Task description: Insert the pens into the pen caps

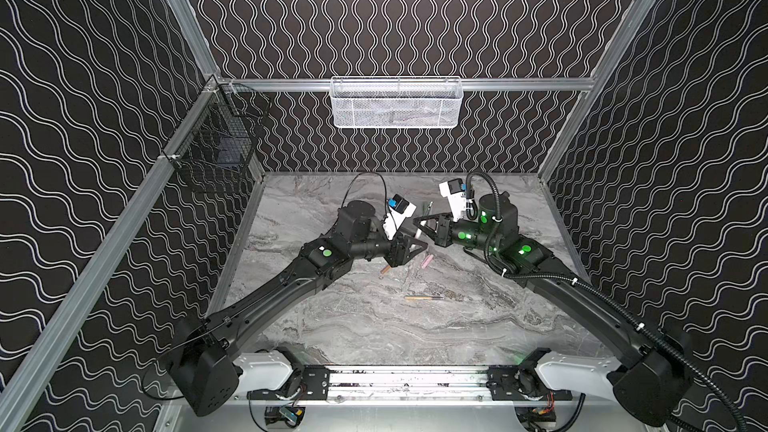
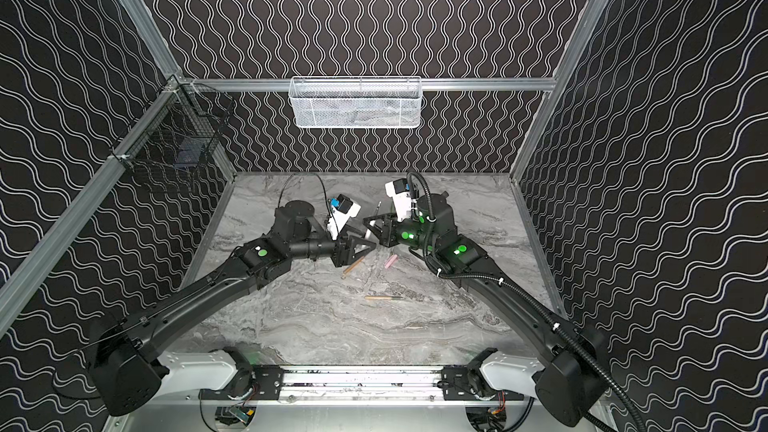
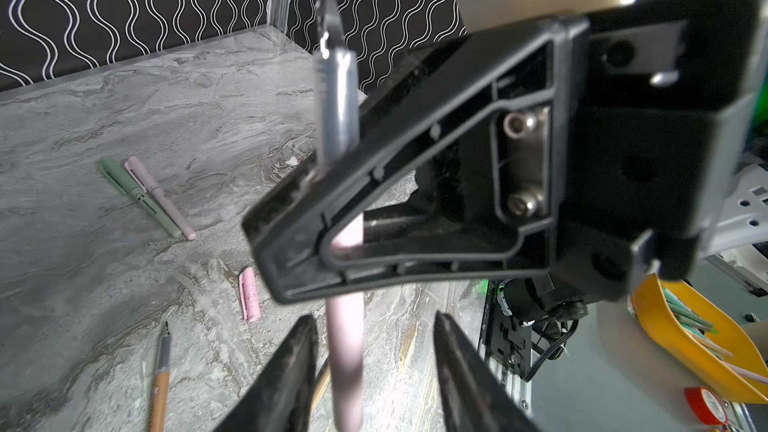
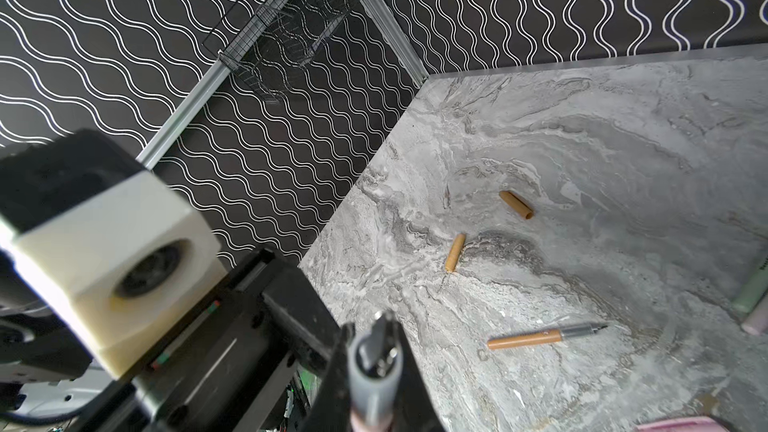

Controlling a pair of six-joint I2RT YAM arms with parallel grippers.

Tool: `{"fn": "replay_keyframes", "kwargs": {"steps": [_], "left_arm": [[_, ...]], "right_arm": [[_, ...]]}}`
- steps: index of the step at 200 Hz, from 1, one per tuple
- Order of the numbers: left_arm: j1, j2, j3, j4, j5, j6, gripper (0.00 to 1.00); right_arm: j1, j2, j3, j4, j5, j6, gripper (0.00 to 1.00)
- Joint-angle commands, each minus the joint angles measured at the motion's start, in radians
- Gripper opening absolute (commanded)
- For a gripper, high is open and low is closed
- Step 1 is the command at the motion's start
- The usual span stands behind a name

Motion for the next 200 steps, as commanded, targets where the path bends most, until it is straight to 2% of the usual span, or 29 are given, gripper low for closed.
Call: {"fn": "replay_keyframes", "kwargs": {"steps": [1,26,52,90,147,162,175,200], "left_arm": [[0.0,0.01,0.018,0.012,0.007,0.02,0.42],[0.002,-0.003,0.004,0.03,-0.009,0.017,0.27],[0.002,-0.007,-0.006,0.046,-0.01,0.012,0.24],[0.003,-0.003,-0.002,0.041,-0.003,0.012,0.11],[0.003,0.007,0.007,0.028,0.021,0.021,0.11],[0.003,0.012,0.011,0.025,0.03,0.02,0.15],[0.002,0.014,0.011,0.028,0.029,0.014,0.26],[0.001,0.014,0.011,0.029,0.028,0.014,0.25]], "right_arm": [[0.007,-0.004,0.01,0.027,-0.018,-0.002,0.0],[0.007,-0.002,0.001,0.029,-0.03,0.006,0.0],[0.008,0.001,-0.017,0.061,-0.065,0.03,0.0],[0.008,-0.006,-0.027,0.113,-0.095,0.059,0.0],[0.008,-0.007,-0.039,0.165,-0.135,0.1,0.0],[0.008,-0.005,-0.039,0.172,-0.134,0.105,0.0],[0.008,0.001,-0.034,0.163,-0.131,0.103,0.0],[0.007,0.002,-0.035,0.166,-0.132,0.104,0.0]]}}
